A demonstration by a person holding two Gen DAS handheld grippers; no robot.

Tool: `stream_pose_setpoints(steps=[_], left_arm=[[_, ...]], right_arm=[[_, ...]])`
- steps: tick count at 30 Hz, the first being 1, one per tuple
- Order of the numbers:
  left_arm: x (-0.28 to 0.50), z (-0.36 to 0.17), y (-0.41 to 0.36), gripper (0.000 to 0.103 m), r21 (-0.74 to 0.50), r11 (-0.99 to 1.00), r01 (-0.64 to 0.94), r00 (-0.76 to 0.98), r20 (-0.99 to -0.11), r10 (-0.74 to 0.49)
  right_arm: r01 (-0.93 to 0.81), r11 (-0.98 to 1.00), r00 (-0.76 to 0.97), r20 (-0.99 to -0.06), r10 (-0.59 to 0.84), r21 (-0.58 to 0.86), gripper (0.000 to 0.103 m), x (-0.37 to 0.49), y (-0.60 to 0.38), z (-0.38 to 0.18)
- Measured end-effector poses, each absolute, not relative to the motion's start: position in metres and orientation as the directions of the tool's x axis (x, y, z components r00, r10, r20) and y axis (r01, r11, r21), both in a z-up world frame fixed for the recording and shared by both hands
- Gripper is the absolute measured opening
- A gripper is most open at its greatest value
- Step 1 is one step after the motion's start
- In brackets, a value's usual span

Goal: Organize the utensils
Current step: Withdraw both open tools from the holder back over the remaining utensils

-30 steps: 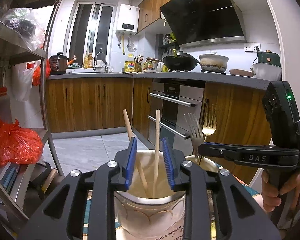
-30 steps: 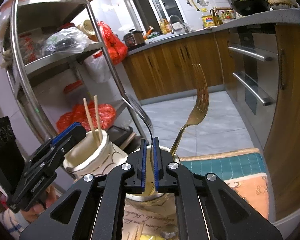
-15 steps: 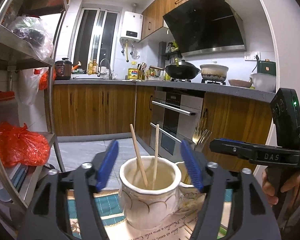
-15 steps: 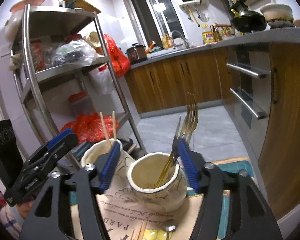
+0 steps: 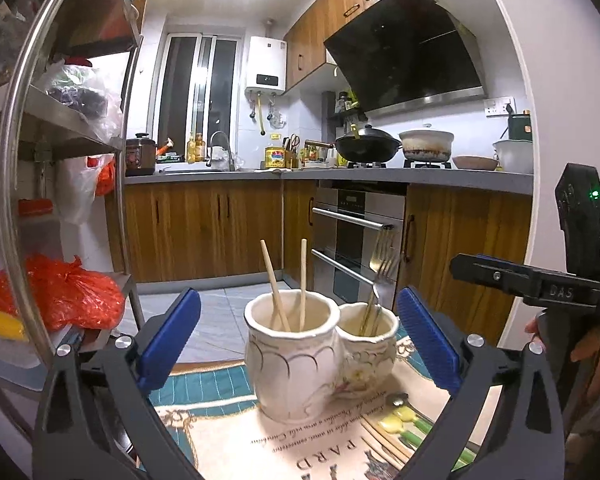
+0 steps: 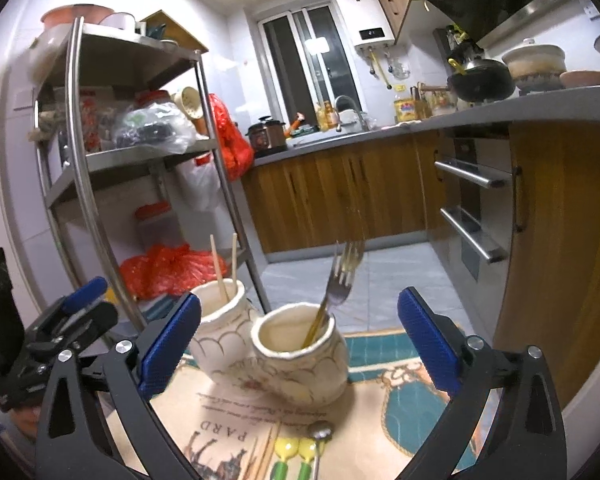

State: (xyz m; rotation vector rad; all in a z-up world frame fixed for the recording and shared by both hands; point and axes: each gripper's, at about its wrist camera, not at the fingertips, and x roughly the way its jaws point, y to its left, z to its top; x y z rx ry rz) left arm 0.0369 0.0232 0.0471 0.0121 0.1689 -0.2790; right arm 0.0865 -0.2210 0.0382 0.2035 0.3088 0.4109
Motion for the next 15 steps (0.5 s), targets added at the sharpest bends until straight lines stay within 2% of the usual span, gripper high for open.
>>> stream_pose_setpoints(steps=[15], left_arm=[[0.017, 0.016, 0.011, 0.097, -0.029, 0.947, 0.319, 0.876, -0.371, -0.307]], right_arm=[[-0.286, 0.940, 0.891, -0.311, 0.332, 0.183, 0.098, 0.057, -0.229, 0.019]])
